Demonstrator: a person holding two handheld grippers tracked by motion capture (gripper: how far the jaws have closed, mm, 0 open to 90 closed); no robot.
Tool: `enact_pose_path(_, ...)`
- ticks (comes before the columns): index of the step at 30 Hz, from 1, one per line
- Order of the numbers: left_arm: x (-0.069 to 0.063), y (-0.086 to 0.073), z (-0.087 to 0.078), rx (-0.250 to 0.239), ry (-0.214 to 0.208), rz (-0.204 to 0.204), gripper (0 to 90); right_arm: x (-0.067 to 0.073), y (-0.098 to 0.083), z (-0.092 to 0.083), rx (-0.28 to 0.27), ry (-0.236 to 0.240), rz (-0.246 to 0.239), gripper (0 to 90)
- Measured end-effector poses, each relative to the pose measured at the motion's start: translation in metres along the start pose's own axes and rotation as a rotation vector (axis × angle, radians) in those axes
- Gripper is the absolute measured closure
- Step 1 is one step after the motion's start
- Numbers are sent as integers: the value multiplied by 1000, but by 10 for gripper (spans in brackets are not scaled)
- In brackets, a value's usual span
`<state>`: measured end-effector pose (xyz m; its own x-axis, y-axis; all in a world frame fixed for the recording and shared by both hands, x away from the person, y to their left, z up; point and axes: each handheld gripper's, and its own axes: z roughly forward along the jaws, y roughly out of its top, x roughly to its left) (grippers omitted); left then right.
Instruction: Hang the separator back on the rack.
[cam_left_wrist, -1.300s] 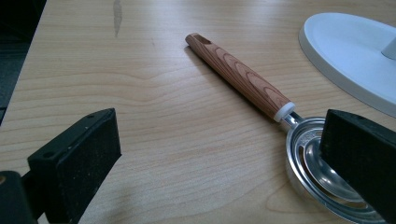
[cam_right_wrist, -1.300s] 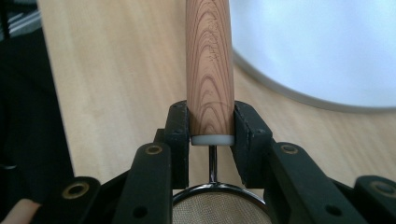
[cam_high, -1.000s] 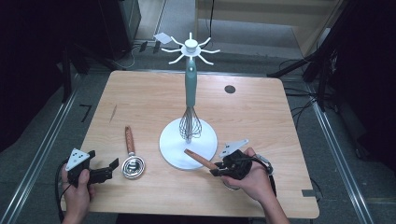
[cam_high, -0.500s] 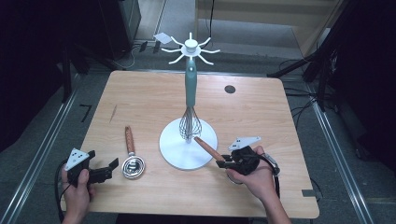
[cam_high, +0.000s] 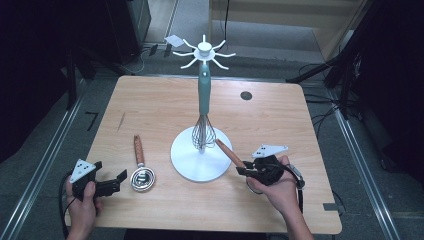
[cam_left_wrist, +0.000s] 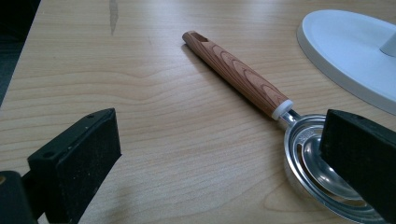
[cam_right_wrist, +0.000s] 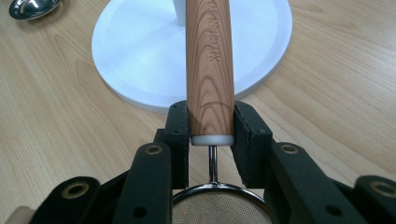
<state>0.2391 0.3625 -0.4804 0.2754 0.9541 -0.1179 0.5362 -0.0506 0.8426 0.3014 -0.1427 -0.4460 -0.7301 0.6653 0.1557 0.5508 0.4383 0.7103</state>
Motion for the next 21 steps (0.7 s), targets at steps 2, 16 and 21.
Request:
enact_pose_path(2,0,0,0,-1,3,-1,0,-1,0,-1,-12,-12,10,709)
enact_pose_path(16,0,0,0,-3,6,-3,0,-6,-2,-8,-94,-57,53,710)
enact_pose_path(21,0,0,0,-4,9,-3,0,-5,-2,-9,-123,-46,67,710)
